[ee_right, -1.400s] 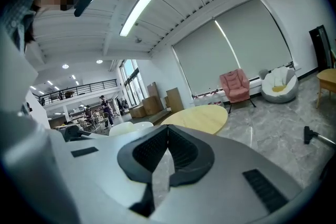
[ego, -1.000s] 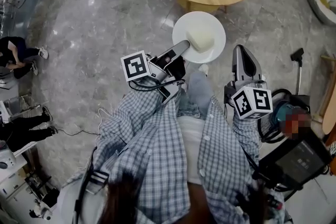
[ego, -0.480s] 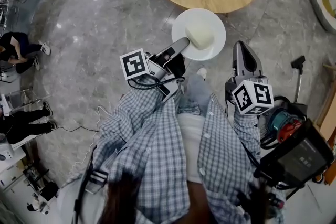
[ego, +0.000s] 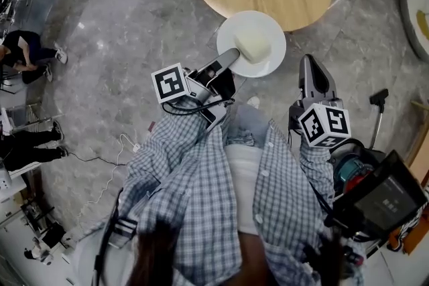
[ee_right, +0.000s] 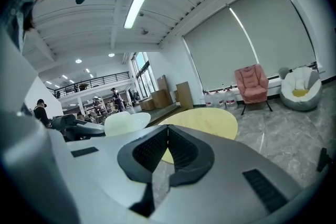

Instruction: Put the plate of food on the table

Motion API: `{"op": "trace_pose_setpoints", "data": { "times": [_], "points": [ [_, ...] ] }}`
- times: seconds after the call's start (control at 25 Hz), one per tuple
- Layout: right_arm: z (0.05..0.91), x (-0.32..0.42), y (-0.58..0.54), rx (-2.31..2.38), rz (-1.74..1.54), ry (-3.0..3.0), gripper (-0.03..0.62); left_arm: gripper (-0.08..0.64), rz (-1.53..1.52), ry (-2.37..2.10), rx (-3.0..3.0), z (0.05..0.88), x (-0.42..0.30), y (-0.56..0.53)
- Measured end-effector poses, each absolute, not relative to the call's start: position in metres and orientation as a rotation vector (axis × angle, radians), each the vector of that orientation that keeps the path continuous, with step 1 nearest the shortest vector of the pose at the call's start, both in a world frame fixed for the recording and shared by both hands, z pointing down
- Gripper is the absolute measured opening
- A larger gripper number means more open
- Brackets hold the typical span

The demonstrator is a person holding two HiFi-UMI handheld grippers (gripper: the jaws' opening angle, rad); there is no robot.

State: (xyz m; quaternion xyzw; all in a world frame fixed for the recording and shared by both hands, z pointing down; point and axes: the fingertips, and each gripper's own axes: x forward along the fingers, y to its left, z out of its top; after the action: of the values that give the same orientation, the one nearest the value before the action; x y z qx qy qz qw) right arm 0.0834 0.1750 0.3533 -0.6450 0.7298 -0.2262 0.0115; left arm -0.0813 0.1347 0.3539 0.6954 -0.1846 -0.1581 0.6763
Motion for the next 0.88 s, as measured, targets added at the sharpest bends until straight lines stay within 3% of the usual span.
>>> {"op": "trace_pose_setpoints", "data": {
  "times": [0.88],
  "points": [
    [0.358, 0.137, 0.156, -1.997, -0.664, 2.329, 0.008, 0.025, -0.455, -0.469, 1.535, 0.367, -0.049, 0.115]
  ]
}}
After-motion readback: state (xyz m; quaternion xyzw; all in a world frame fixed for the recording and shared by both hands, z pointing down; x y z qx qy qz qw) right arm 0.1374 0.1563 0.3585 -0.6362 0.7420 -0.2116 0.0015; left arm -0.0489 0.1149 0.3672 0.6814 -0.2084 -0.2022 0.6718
